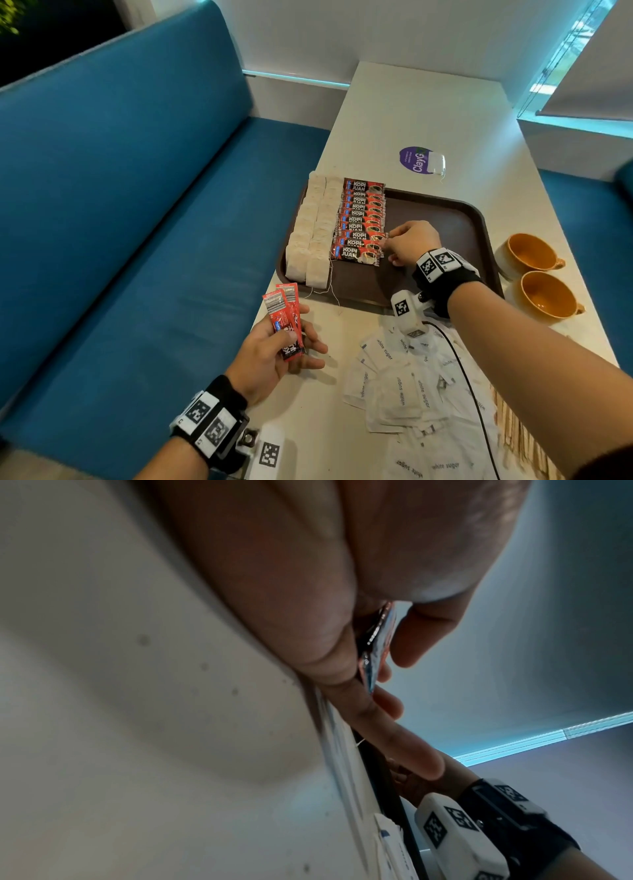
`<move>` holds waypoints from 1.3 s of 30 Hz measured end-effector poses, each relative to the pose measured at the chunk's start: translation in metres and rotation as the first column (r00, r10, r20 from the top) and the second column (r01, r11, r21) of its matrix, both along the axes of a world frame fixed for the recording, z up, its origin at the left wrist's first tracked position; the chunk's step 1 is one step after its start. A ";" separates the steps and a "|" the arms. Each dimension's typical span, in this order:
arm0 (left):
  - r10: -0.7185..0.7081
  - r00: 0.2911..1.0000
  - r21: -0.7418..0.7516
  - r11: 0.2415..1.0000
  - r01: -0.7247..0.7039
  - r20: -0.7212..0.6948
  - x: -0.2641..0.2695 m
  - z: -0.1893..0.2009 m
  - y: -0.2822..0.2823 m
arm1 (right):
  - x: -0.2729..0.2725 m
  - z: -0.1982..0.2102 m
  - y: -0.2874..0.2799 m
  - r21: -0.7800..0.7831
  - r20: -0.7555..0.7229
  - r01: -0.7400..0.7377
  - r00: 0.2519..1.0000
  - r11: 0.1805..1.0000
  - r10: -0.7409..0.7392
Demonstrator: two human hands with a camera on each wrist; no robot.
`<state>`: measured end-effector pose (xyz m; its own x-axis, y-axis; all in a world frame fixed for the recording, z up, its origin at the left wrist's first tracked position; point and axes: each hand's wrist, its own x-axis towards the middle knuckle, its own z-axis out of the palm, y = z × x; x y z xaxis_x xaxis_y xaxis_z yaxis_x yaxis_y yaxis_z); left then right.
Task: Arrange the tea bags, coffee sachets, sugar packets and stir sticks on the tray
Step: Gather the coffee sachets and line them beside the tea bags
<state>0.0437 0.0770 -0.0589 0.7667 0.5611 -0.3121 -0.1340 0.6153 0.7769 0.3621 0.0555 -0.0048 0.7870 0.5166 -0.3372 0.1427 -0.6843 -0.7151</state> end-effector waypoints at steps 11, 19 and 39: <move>-0.022 1.000 0.015 1.000 0.022 0.011 0.000 0.002 0.001 | 0.000 -0.009 0.007 -0.017 0.040 -0.019 0.999 1.000 0.020; -0.022 0.999 -0.014 1.000 0.023 0.041 -0.002 0.004 0.002 | -0.002 0.004 -0.011 0.108 -0.014 0.052 0.999 0.993 -0.050; -0.067 0.989 0.112 0.990 0.082 -0.134 0.000 0.014 -0.008 | -0.157 0.016 -0.090 0.421 -0.296 -0.115 0.920 0.900 0.256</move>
